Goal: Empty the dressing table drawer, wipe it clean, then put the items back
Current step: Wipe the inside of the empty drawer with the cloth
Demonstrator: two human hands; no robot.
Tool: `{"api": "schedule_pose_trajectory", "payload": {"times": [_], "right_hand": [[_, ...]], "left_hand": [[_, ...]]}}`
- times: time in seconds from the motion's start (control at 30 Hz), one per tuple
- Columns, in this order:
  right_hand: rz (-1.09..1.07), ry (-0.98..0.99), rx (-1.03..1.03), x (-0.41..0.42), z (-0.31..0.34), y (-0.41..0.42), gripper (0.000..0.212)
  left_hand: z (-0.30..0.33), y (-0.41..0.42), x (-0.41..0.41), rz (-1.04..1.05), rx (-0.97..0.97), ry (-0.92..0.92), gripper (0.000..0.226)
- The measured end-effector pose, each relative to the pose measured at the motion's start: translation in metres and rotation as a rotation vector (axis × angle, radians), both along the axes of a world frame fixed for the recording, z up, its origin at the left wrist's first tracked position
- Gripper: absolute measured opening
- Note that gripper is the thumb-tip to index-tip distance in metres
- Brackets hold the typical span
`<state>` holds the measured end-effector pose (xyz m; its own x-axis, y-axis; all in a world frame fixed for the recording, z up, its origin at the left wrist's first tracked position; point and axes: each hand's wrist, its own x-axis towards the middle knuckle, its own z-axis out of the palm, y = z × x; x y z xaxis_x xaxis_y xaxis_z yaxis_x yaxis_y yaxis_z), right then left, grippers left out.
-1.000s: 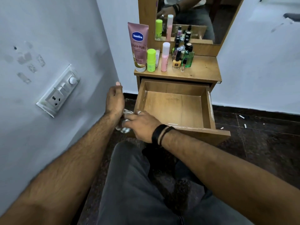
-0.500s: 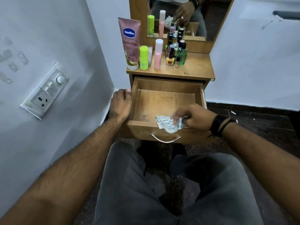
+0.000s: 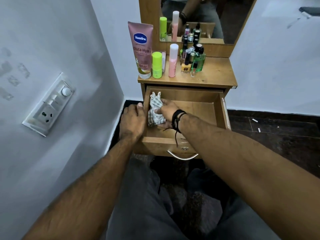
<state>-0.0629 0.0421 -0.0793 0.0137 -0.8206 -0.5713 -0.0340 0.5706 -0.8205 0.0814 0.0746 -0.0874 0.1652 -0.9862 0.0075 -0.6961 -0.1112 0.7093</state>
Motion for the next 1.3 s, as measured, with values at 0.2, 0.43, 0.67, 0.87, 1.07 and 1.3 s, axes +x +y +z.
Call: {"api": "schedule_pose_trajectory", "payload": {"times": [0.2, 0.43, 0.67, 0.87, 1.07, 1.3], "right_hand": [[0.504, 0.388, -0.107, 0.001, -0.008, 0.015, 0.029], [0.798, 0.402, -0.277, -0.007, 0.02, 0.034, 0.036], [0.872, 0.616, -0.496, -0.085, 0.034, 0.074, 0.033], [0.954, 0.814, -0.196, -0.136, 0.047, 0.076, 0.034], [0.827, 0.536, -0.378, -0.047, 0.041, 0.069, 0.028], [0.837, 0.495, -0.36, -0.038, 0.042, 0.064, 0.029]], "left_hand": [[0.002, 0.001, 0.0, -0.001, -0.026, -0.009, 0.049], [0.005, 0.005, -0.002, -0.038, -0.017, -0.075, 0.049], [0.007, 0.006, -0.002, -0.002, -0.013, 0.009, 0.051], [0.006, 0.005, -0.002, 0.013, -0.021, 0.001, 0.052], [0.005, 0.005, -0.004, 0.014, -0.04, -0.013, 0.051], [0.0, -0.002, 0.005, 0.107, -0.046, 0.14, 0.049]]}}
